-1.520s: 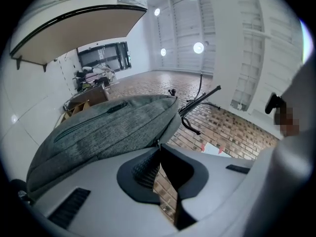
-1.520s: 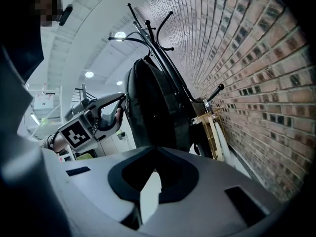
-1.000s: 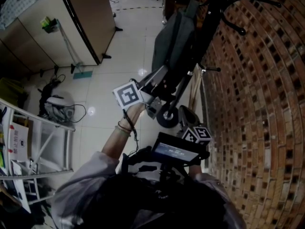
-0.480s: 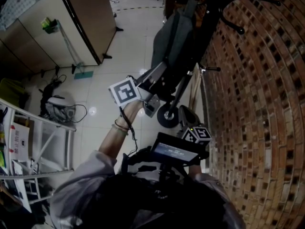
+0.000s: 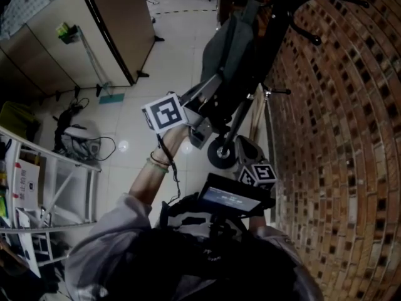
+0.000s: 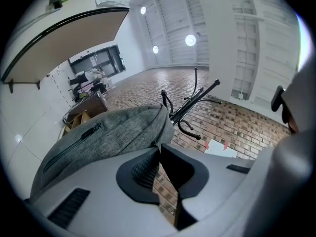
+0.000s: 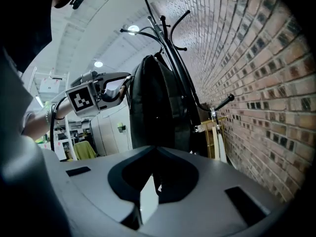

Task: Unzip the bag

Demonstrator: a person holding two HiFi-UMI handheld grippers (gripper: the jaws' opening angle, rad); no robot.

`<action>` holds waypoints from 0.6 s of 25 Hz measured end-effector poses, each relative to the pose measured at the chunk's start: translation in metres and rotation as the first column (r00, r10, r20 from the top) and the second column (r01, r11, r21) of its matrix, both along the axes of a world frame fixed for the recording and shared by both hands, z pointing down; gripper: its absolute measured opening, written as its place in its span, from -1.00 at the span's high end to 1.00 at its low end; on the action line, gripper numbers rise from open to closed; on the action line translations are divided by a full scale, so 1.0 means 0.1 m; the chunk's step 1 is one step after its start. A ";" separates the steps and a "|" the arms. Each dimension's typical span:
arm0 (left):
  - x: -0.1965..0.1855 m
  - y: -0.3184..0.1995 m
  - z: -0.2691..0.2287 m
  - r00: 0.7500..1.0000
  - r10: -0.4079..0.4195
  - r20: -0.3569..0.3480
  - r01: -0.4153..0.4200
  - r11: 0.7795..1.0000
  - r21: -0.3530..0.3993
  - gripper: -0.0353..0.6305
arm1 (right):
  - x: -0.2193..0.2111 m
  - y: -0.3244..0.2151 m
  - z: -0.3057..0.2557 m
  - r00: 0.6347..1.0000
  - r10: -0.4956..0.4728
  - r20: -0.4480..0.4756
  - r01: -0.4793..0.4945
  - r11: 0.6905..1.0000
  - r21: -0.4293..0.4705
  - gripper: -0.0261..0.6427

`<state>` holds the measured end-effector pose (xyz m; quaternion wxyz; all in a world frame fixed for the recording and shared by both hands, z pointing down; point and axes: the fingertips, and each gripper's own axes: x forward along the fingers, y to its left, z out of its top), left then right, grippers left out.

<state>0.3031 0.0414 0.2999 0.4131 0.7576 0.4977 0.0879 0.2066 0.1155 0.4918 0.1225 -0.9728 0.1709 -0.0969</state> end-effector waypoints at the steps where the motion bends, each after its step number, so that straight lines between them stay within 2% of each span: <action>1: 0.01 -0.01 0.00 1.000 -0.008 0.006 0.008 1.000 0.007 0.82 | 0.02 0.00 -0.04 1.000 -0.005 -0.011 0.005 1.000 -0.008 0.94; 4: 0.05 -0.02 -0.02 0.999 -0.031 0.016 0.030 0.999 0.028 0.82 | 0.10 0.02 -0.15 0.999 -0.013 -0.042 0.013 1.000 -0.009 0.94; 8: 0.04 0.03 -0.16 1.000 -0.008 -0.012 0.008 1.000 0.003 0.81 | 0.17 0.03 -0.24 0.998 -0.022 -0.058 0.021 0.999 -0.026 0.94; 15: 0.11 0.00 -0.21 0.999 -0.039 -0.011 0.039 0.999 0.033 0.80 | 0.27 -0.01 -0.36 0.995 -0.053 -0.081 0.048 0.997 -0.056 0.94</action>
